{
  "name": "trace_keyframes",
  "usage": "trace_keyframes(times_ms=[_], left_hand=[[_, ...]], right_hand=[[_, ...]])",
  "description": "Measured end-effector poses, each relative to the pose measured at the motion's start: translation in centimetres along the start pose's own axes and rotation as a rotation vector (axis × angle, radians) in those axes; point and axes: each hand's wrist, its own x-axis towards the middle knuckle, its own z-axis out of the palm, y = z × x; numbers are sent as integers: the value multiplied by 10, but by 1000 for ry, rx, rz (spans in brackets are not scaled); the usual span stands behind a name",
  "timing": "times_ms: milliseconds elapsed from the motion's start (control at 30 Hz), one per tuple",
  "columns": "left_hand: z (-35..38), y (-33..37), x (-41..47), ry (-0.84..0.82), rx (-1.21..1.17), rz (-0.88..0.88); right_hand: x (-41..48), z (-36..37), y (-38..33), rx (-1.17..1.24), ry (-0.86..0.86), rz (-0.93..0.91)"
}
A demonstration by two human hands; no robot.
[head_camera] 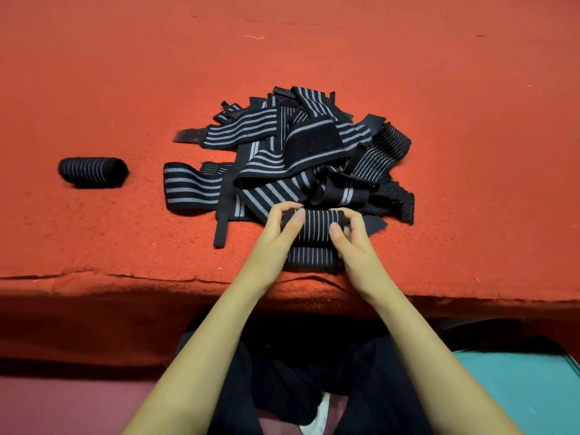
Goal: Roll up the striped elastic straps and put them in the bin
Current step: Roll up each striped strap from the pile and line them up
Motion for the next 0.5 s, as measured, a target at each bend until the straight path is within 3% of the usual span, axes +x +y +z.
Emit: trace_keyframes(times_ms=[333, 500], left_hand=[[-2, -1, -4, -72, -35, 106], [-1, -2, -1, 8, -48, 38]], right_hand=[[0, 0, -1, 60, 8, 29], [-3, 1, -3, -13, 40, -45]])
